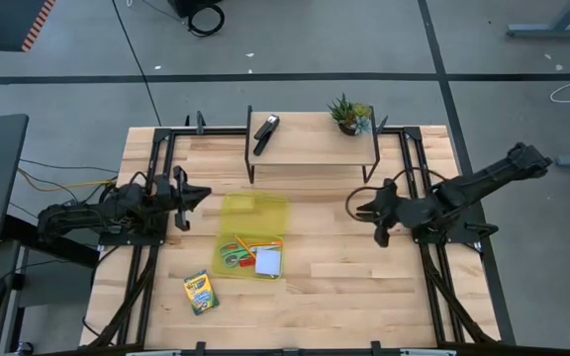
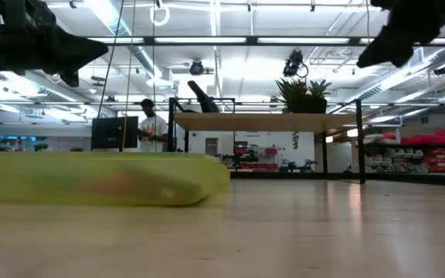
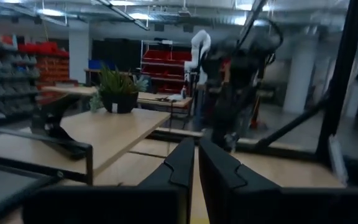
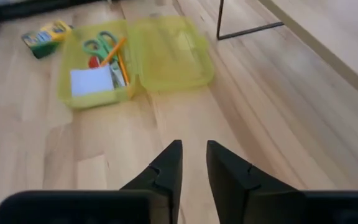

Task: Pack school essentials
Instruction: Put the crayon box into the supply box

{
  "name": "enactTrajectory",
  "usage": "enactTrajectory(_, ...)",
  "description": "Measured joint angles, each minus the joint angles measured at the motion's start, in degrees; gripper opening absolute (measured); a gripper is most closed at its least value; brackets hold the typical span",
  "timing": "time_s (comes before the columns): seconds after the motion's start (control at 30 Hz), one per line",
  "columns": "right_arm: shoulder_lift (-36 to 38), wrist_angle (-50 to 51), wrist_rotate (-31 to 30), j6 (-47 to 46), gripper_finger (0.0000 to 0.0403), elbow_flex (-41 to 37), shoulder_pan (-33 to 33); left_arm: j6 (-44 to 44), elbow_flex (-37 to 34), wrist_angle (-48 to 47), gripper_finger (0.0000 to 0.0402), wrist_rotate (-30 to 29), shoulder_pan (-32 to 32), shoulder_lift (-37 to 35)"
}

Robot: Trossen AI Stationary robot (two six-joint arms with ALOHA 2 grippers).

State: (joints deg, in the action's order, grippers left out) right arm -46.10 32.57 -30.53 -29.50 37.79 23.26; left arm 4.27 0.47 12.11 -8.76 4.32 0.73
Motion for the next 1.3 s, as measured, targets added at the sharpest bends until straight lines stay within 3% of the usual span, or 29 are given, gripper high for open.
enactTrajectory(0.27, 13.7, -10.4, 0.5, 0.8, 0.0049, -12.4, 0.0, 2.9, 0.0, 1.9, 0.0027, 0.0, 0.0, 0.0)
enactTrajectory(0.73, 33.7, -27.1, 0.4, 14.1, 0.0025, -24.8, 0.0, 3.8, 0.0, 3.0, 0.0015, 0.0, 0.0, 0.0)
enactTrajectory(1.1, 41.5, -34.8, 1.0, 17.1, 0.0023, -35.4, -0.1, 3.7, 0.0, 3.1, 0.0012, 0.0, 0.0, 0.0)
enactTrajectory(1.3, 44.3, -37.0, 6.0, 17.5, 0.001, -37.4, -4.6, 4.1, 0.0, 4.6, 0.001, 0.0, 0.0, 0.0)
